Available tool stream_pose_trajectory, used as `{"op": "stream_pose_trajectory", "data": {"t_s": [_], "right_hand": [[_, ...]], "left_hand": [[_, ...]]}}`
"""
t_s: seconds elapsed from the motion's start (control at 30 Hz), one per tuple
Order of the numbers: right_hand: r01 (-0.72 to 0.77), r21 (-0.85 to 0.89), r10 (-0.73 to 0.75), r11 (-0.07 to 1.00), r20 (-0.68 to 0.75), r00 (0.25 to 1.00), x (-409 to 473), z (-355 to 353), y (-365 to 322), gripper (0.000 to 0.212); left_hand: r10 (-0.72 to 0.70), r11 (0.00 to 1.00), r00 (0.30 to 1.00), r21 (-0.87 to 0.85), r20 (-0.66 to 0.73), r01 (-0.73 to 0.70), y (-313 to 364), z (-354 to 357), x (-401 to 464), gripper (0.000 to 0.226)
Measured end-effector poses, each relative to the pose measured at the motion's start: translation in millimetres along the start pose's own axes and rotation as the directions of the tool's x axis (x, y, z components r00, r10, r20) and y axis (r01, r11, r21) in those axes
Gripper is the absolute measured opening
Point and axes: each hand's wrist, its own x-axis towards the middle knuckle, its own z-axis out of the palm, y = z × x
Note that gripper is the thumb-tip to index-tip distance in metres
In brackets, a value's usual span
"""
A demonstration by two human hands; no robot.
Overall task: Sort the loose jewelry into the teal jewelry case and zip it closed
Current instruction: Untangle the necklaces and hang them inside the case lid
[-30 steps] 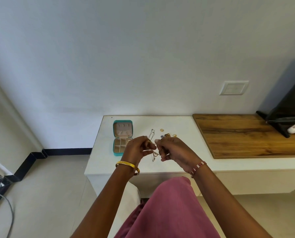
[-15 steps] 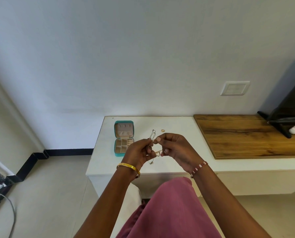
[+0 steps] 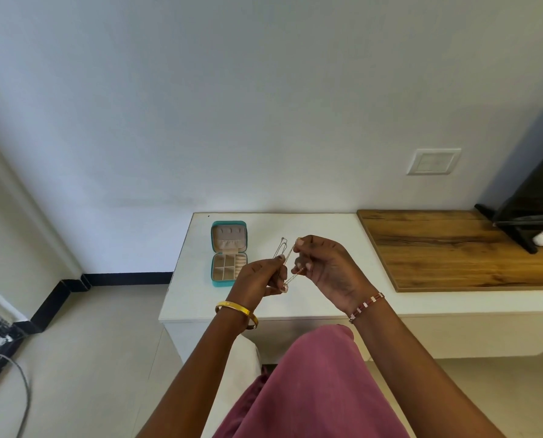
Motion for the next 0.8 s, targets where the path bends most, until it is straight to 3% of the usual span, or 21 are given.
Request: {"op": "stream_pose_trajectory", "data": {"t_s": [0.13, 0.23, 0.33, 0.43, 0.6, 0.8], "right_hand": [[0.002, 0.046, -0.002, 0.999, -0.008, 1.000, 0, 0, 4, 0.014], [0.004, 0.036, -0.004, 0.999, -0.020, 1.000, 0, 0, 6, 0.014], [0.009, -0.018, -0.010, 1.000, -0.039, 0.999, 1, -1, 7, 0.014], [0.019, -0.015, -0.020, 1.000, -0.048, 0.999, 3, -3, 10, 0.016], [0.052, -0.026, -0.052, 0.998, -0.014, 0.999, 6, -4, 16, 0.022], [-0.012, 0.197, 0.013, 0.980, -0.001, 1.000, 12, -8, 16, 0.016]], "left_hand": [[0.008, 0.997, 1.000, -0.077, -0.013, -0.009, 1, 2, 1, 0.041], [-0.021, 0.967, 1.000, -0.254, -0.019, 0.016, 1, 1, 0, 0.045], [-0.064, 0.899, 0.996, -0.437, -0.060, 0.031, 4, 4, -2, 0.034], [-0.098, 0.792, 0.992, -0.609, -0.077, 0.031, 8, 8, -2, 0.023], [-0.139, 0.545, 0.990, -0.836, -0.018, 0.062, 9, 2, 8, 0.027], [-0.127, 0.623, 0.992, -0.777, 0.013, 0.090, 5, -3, 11, 0.039]]}}
